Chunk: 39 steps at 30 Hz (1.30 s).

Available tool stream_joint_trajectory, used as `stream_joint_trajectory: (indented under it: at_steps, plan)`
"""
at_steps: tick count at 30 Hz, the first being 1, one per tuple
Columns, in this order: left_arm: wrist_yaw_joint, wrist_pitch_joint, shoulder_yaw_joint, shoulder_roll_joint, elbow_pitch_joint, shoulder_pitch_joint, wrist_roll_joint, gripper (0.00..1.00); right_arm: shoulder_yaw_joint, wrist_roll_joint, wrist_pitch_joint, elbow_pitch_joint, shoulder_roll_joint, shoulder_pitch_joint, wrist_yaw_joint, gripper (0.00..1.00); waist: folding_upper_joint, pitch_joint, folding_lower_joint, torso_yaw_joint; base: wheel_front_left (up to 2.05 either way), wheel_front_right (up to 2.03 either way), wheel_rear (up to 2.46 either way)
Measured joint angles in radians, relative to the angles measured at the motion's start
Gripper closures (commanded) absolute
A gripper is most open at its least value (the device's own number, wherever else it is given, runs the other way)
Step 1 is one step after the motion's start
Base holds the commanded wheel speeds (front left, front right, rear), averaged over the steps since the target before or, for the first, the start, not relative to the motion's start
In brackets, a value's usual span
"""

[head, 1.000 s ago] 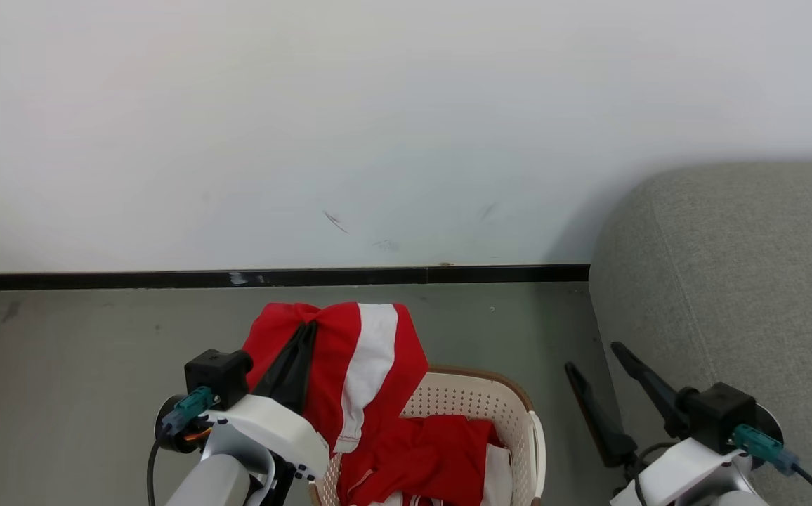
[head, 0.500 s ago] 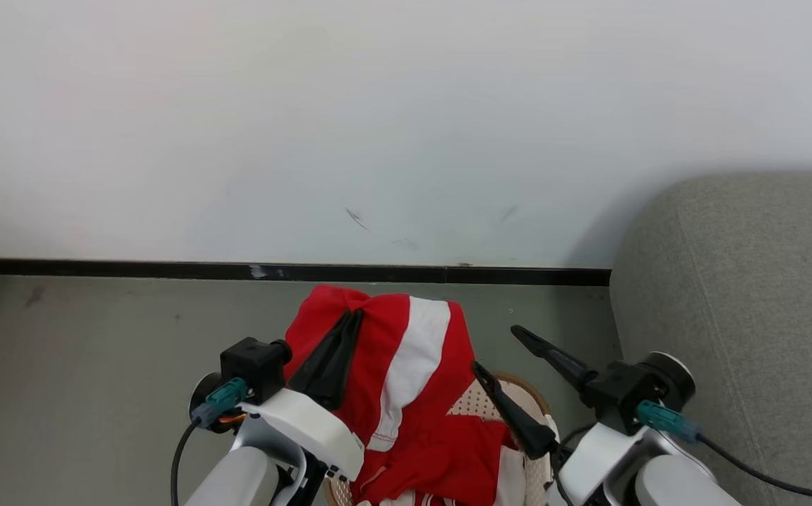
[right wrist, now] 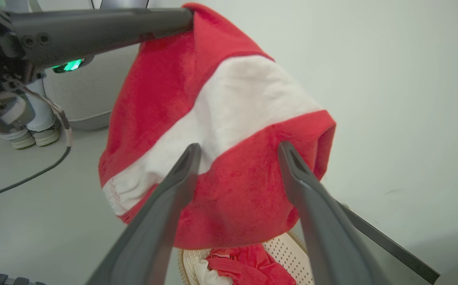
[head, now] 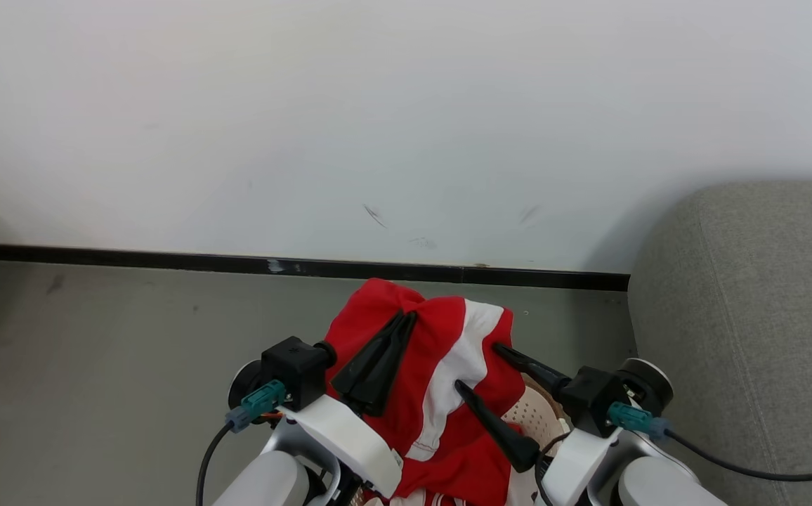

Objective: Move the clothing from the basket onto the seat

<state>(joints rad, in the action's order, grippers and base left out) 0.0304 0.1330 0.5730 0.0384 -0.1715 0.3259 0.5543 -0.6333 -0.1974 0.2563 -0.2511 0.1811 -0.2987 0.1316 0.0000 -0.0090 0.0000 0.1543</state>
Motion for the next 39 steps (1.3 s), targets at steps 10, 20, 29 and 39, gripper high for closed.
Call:
stream_joint_trajectory:
  at_steps: [10,20,29,39]
  plan:
    - [0.008,-0.043,0.041,0.003,0.068,-0.015,0.015,1.00,-0.034,-0.041,0.000,-0.029,-0.010,-0.020,0.000,0.18,0.0000,0.000,0.0000,0.008,0.00,0.00,0.00]
    - [0.003,-0.062,0.047,0.005,0.119,-0.031,0.015,0.82,-0.025,-0.071,0.000,-0.044,-0.015,-0.033,0.000,1.00,0.0000,0.003,0.0000,0.005,0.00,0.00,0.00]
    - [-0.020,-0.062,0.040,0.025,0.143,-0.059,0.005,0.00,0.076,-0.077,0.000,0.009,-0.004,-0.030,0.000,1.00,0.0000,0.009,0.0000,-0.011,0.00,0.00,0.00]
    - [-0.019,-0.060,0.056,0.036,0.160,-0.082,-0.005,0.00,0.169,-0.076,0.000,0.048,0.021,0.033,0.000,1.00,0.0000,0.015,0.0000,-0.039,0.00,0.00,0.00]
